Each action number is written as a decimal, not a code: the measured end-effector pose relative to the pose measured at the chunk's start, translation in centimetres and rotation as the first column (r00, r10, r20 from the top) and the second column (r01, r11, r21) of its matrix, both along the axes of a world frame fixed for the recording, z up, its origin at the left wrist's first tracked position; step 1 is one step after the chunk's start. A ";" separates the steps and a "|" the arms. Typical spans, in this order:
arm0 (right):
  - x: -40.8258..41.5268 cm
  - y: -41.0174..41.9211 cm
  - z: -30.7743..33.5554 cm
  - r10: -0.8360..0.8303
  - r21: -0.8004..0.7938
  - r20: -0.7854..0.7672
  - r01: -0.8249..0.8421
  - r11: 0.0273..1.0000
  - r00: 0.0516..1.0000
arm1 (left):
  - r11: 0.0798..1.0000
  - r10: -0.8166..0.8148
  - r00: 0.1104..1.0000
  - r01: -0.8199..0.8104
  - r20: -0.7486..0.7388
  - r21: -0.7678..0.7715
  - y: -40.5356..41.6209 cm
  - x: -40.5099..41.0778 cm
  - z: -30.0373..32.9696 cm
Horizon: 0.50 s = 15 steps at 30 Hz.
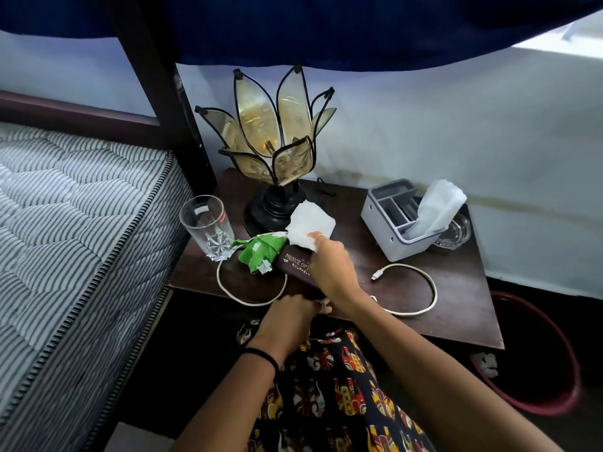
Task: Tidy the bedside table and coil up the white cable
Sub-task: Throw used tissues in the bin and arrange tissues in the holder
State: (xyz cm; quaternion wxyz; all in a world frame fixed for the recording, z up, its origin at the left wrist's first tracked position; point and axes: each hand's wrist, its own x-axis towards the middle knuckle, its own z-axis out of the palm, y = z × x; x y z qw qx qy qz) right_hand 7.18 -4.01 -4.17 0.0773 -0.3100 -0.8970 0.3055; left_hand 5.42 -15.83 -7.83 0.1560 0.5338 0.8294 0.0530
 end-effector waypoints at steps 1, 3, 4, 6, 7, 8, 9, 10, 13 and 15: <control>0.1 0.6 0.2 -0.050 -0.049 -0.041 0.048 0.998 0.998 | 1.000 0.001 1.000 -0.001 0.022 0.011 -0.1 0.0 -0.1; 0.6 2.2 0.7 -0.132 -0.118 -0.123 0.118 0.986 0.984 | 1.000 0.001 1.000 -0.002 0.024 0.016 -0.1 0.0 -0.2; 0.9 2.9 1.1 -0.169 -0.161 -0.158 0.143 0.977 0.973 | 1.000 -0.003 1.000 0.003 0.008 0.013 -0.1 0.0 -0.2; 2.1 4.4 2.1 -0.253 -0.372 -0.233 0.155 0.915 0.939 | 0.998 -0.017 1.000 0.018 -0.013 0.058 -0.1 0.2 0.0; 3.0 5.1 2.7 -0.311 -0.535 -0.263 0.130 0.835 0.913 | 0.993 -0.012 1.000 0.012 -0.005 0.122 -0.1 0.4 0.2; 4.0 5.7 3.2 -0.366 -0.685 -0.281 0.082 0.724 0.887 | 0.975 0.004 1.000 -0.008 0.016 0.222 -0.1 0.6 0.5; 5.0 6.2 3.7 -0.403 -0.794 -0.293 0.014 0.607 0.867 | 0.943 0.040 0.998 -0.052 0.042 0.328 0.0 0.7 0.9; 6.1 6.7 4.2 -0.423 -0.857 -0.304 -0.051 0.512 0.854 | 0.900 0.106 0.991 -0.129 0.079 0.417 0.2 0.9 1.3; 9.1 8.1 5.3 -0.450 -0.931 -0.330 -0.206 0.302 0.830 | 0.687 0.277 0.781 -0.568 0.561 0.452 1.4 1.6 3.6; 10.8 8.6 5.7 -0.444 -0.946 -0.311 -0.232 0.224 0.840 | 0.580 0.212 0.423 -0.780 0.881 0.235 3.0 1.7 5.0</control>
